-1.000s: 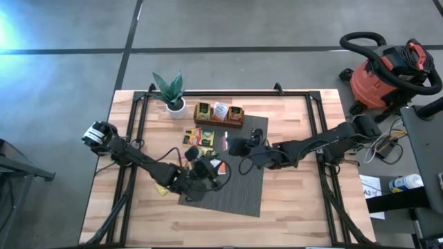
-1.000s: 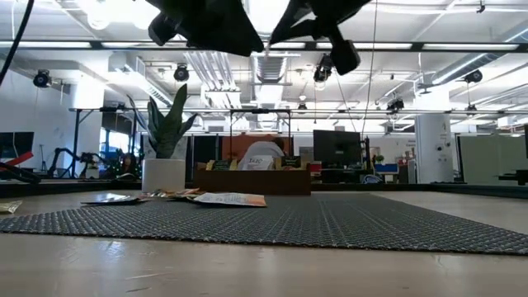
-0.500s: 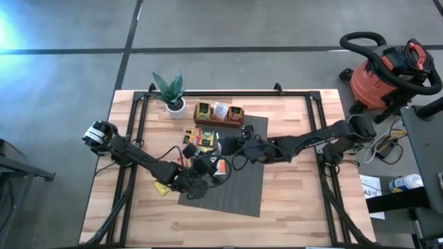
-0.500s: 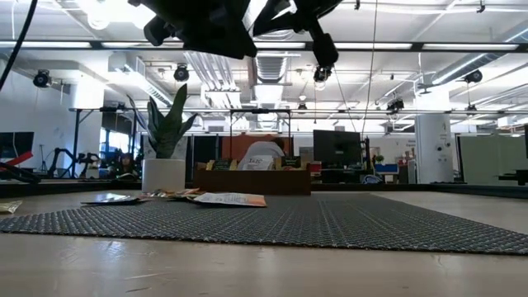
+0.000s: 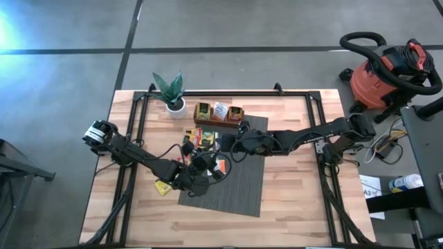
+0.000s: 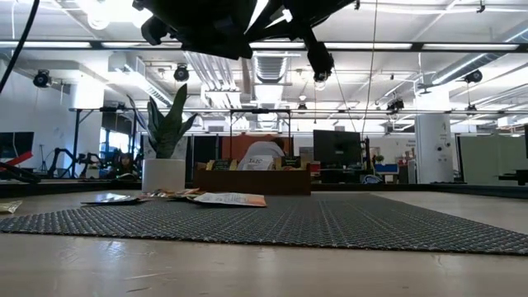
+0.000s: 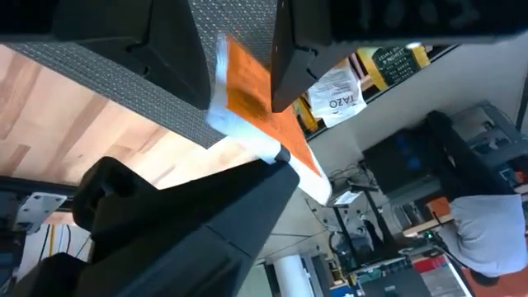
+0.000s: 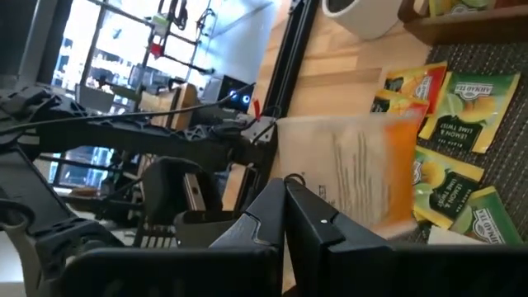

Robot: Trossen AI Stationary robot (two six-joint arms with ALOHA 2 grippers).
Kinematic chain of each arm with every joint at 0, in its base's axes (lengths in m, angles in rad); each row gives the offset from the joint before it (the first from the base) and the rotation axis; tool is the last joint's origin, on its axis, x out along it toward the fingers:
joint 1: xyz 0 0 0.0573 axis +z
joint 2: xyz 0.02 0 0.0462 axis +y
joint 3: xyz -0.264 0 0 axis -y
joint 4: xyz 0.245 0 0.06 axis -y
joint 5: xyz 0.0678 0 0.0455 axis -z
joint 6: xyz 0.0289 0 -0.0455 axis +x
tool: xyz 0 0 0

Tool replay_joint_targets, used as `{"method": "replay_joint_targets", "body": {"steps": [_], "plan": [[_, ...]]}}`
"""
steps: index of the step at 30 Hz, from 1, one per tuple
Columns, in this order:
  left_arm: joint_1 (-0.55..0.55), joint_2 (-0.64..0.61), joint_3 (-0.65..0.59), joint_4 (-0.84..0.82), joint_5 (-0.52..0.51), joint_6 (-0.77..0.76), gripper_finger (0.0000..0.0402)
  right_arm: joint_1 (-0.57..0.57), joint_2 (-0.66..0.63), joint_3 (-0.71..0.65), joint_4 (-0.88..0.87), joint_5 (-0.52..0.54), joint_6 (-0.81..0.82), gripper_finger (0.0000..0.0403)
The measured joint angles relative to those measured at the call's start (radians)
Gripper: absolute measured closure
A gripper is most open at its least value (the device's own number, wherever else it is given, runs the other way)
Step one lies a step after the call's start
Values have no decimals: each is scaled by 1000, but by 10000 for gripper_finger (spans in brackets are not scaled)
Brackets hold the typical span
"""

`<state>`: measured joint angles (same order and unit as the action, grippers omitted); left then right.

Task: Pick & Place Tea
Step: Put the bottom white tea bag into the middle compartment of the wooden organizer

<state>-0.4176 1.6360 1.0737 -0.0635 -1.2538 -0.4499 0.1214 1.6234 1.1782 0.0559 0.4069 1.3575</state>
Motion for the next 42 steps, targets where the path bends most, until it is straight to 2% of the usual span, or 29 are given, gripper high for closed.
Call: {"method": "replay_joint_targets", "body": {"steps": [8, 12, 17, 22, 25, 30, 38, 42], "plan": [[16, 0, 0, -26, -5, 3, 283, -6, 0, -1, -1, -45, -17, 394], [31, 0, 0, -67, -6, -18, 316, -5, -11, -3, -34, -52, -28, 394], [48, 0, 0, -71, 17, -24, 388, -12, -36, -3, -80, -55, -88, 394], [76, -2, 3, -73, 71, -6, 400, -17, -50, -4, -94, -79, -201, 394], [99, -7, 3, -79, 107, -1, 400, -24, -64, -4, -149, -135, -286, 394], [179, -48, 3, -125, 253, 24, 401, -32, -150, -4, -356, -169, -502, 393], [434, -129, 3, -140, 666, 260, 401, -31, -299, -4, -623, -172, -1109, 394], [590, -143, 3, -139, 869, 368, 401, -52, -311, -4, -616, -173, -1208, 394]]}}
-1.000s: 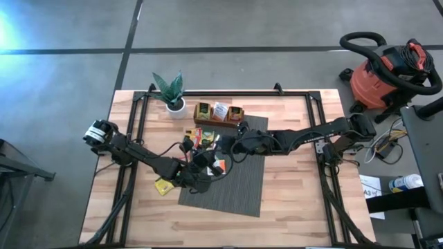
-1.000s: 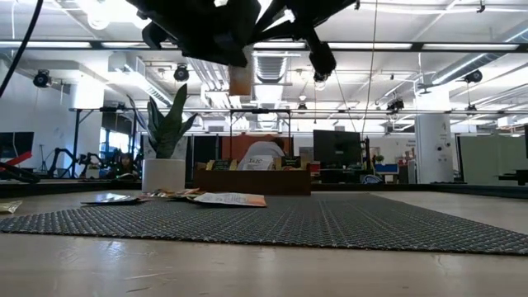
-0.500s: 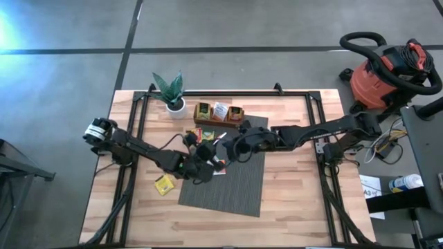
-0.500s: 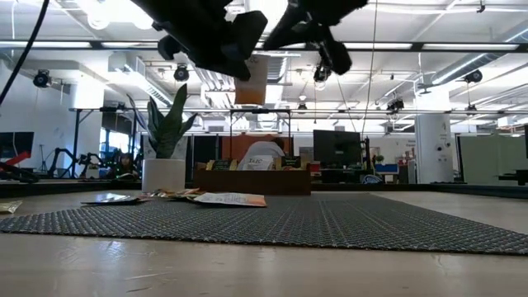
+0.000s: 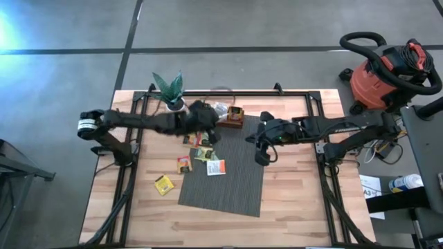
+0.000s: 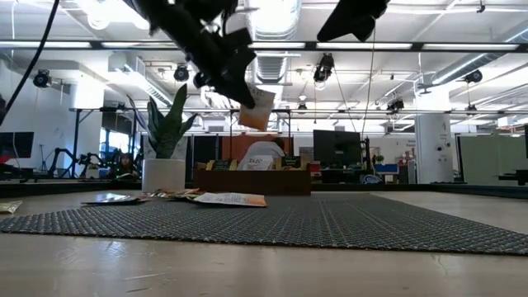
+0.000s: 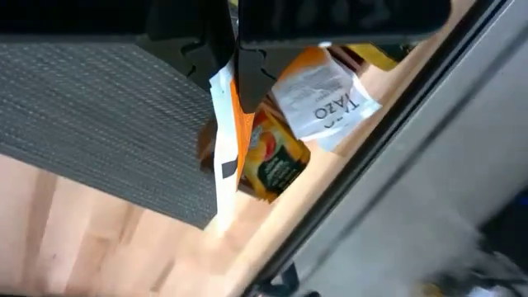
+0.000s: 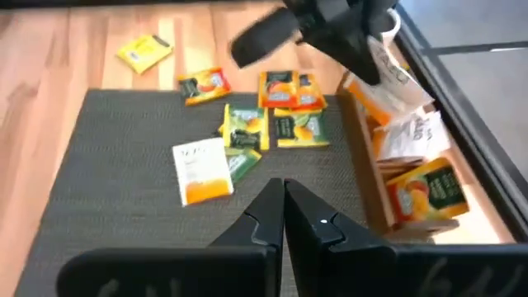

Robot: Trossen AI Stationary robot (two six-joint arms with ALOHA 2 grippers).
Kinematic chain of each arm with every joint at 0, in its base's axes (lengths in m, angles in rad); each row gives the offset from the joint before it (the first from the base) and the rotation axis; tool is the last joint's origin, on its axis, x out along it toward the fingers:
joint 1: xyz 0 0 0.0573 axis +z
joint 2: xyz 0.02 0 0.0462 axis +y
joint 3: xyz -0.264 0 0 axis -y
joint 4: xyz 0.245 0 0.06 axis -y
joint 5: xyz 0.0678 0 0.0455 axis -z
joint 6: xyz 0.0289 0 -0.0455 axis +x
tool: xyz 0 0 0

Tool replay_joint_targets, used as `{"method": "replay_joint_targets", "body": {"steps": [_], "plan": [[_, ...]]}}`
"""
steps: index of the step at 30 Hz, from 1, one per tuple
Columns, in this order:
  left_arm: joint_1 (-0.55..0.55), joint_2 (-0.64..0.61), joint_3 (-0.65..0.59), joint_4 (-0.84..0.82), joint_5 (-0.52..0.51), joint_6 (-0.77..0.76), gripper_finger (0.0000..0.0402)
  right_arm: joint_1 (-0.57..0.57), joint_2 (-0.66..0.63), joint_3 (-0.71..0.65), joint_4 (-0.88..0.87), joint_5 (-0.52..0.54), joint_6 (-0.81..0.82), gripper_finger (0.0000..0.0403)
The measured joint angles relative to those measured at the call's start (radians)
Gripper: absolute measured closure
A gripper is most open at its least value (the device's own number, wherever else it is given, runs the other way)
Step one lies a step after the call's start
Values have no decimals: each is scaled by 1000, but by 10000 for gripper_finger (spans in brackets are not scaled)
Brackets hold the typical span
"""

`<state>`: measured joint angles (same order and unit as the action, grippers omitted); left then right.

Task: Pick & Place Tea
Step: Put the bottom white tea bag into the middle compartment of the wooden organizer

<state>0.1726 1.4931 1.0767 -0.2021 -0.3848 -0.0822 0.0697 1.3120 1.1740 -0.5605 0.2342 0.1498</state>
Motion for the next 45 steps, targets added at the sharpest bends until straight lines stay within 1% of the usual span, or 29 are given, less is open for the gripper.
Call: {"method": "replay_joint_targets", "body": {"steps": [4, 6, 11, 13, 15, 20, 24, 30, 34, 41, 45], "plan": [[154, 3, -2, 16, 281, 70, 401, -54, 21, 0, 48, 0, -6, 394], [222, 4, -2, 18, 398, 108, 401, -93, 38, 2, 77, -23, -14, 394], [358, 29, -3, 33, 614, 214, 401, -207, 104, 41, 88, -175, 5, 394], [398, 50, -3, 39, 713, 230, 401, -239, 129, 59, 89, -203, 23, 394], [415, 77, -3, 46, 771, 267, 401, -265, 154, 78, 92, -207, 26, 394], [415, 154, -3, 54, 785, 402, 401, -304, 214, 130, 85, -209, 31, 394], [418, 200, -3, 68, 785, 435, 401, -317, 251, 166, 85, -209, 34, 394], [422, 247, -3, 149, 777, 475, 401, -327, 285, 189, 84, -209, 41, 394], [428, 257, -3, 165, 728, 486, 401, -326, 295, 190, 77, -209, 77, 394], [432, 247, -3, 166, 700, 508, 401, -326, 295, 190, 56, -209, 79, 394], [434, 248, -3, 167, 702, 517, 401, -326, 295, 190, 55, -208, 79, 394]]}}
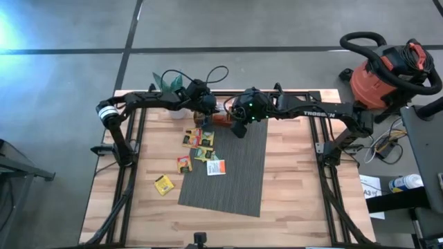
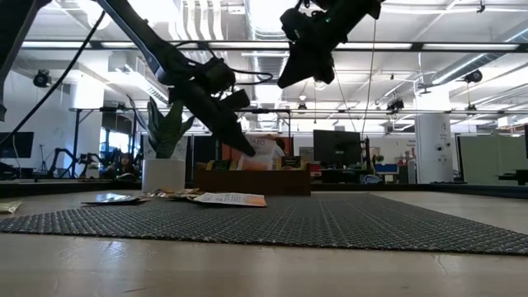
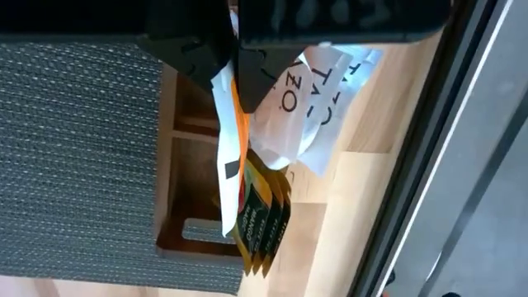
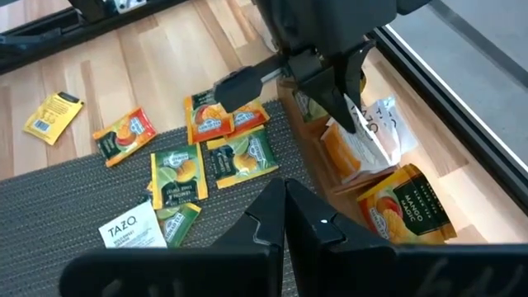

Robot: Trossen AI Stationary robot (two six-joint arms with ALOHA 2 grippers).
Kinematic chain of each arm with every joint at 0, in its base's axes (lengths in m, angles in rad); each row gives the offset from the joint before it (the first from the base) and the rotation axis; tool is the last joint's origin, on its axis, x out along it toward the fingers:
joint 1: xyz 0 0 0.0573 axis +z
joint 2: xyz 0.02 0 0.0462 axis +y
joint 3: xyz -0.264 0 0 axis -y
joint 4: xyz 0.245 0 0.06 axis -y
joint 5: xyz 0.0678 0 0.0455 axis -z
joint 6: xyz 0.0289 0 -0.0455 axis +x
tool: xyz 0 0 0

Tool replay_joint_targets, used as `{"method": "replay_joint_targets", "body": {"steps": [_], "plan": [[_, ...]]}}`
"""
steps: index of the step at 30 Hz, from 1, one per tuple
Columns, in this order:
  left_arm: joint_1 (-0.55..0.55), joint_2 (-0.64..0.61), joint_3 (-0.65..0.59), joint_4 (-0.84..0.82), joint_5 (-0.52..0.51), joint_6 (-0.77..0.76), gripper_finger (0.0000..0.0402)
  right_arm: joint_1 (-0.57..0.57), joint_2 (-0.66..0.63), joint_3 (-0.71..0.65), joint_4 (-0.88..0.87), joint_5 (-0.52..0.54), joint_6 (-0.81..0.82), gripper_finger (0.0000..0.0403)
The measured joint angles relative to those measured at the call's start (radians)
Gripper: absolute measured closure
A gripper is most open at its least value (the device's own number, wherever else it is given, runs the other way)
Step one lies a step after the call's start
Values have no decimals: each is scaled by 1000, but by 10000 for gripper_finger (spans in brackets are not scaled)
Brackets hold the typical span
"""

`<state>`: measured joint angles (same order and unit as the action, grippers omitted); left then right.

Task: Pick & Place Tea
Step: Put the bottom white tea bag into the middle compartment of the wooden organizer

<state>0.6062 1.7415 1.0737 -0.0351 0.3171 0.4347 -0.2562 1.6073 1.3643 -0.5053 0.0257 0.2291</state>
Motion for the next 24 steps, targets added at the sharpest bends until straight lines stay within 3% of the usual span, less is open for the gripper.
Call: {"method": "replay_joint_targets", "body": {"steps": [10, 15, 24], "plan": [[-1, 37, -45, 36, 14, -33, 401, -3, 0, -1, -9, 0, 0, 394], [-1, 40, -57, 50, -42, -51, 397, -4, 0, -1, -15, 0, 0, 394], [-2, 40, -60, 91, -59, -99, 334, -4, 0, -3, -15, 1, 0, 394]]}}
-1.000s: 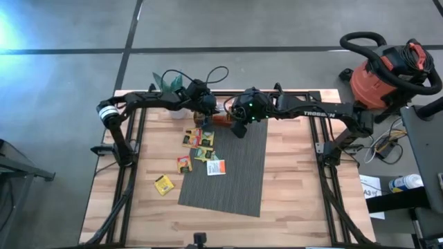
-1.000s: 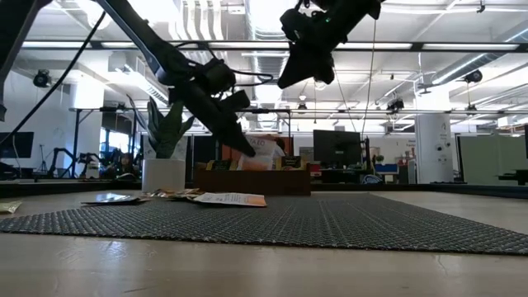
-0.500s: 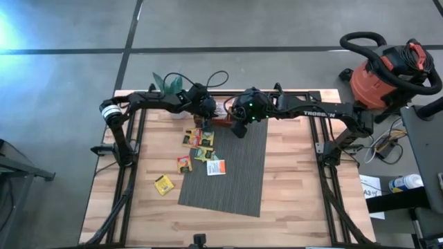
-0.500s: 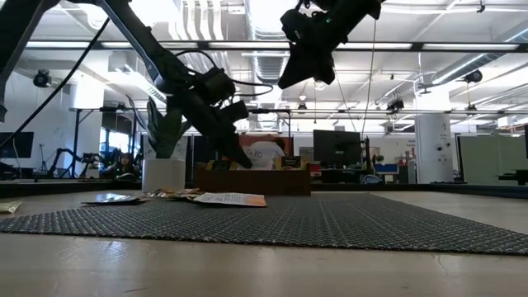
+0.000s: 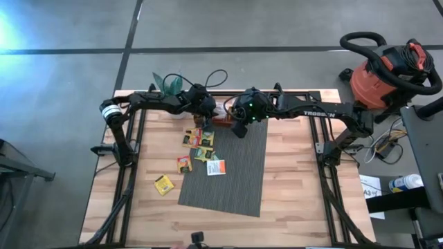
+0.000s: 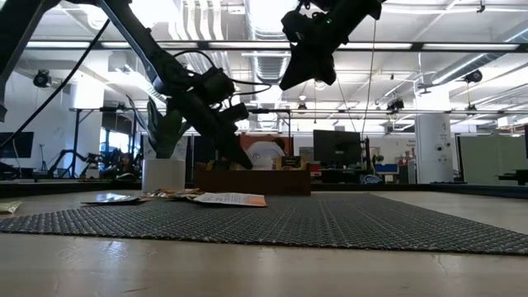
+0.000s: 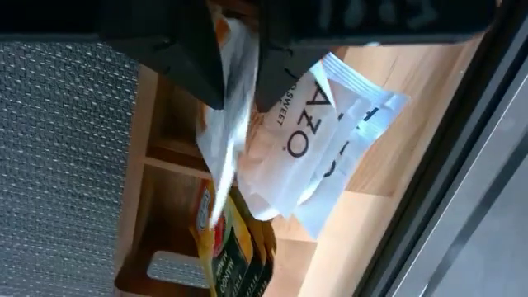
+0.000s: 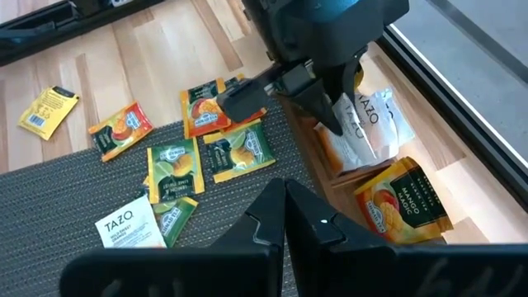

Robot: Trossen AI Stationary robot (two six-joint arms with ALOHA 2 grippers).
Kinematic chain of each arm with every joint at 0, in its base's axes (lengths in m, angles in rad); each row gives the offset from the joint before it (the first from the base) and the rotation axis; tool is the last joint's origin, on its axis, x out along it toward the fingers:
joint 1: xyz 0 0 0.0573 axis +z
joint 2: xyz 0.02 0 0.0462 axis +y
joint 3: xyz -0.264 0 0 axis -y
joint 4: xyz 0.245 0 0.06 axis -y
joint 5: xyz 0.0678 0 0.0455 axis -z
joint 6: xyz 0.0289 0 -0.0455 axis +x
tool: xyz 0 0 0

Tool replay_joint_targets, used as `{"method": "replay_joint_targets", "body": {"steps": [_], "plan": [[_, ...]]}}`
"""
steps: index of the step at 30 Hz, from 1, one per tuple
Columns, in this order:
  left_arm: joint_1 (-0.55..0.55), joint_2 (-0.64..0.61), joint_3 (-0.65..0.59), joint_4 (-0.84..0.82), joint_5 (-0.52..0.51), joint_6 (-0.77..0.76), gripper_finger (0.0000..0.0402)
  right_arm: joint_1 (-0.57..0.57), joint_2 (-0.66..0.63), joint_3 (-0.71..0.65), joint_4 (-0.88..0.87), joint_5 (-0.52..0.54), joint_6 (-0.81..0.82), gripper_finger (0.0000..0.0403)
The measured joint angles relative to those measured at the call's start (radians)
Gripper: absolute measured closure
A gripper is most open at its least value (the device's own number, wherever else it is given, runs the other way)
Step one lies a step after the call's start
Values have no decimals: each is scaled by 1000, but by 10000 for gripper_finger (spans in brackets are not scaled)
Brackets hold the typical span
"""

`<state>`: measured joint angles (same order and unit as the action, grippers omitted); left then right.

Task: Pick & Place Tea
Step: Put the bottom white tea bag into the middle compartment of the wooden organizer, then put the white tea bag into the middle compartment of the wooden organizer

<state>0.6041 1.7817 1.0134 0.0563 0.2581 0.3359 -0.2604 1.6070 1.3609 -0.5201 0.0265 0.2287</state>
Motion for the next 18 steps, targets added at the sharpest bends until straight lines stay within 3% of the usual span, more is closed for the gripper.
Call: {"method": "replay_joint_targets", "body": {"steps": [6, 18], "plan": [[0, -17, -1, -14, -66, -39, 321, 0, 0, 0, 0, 0, 0, 394], [-8, -130, -1, -56, -69, -65, 320, 0, -1, -4, 0, 0, -4, 394]]}}
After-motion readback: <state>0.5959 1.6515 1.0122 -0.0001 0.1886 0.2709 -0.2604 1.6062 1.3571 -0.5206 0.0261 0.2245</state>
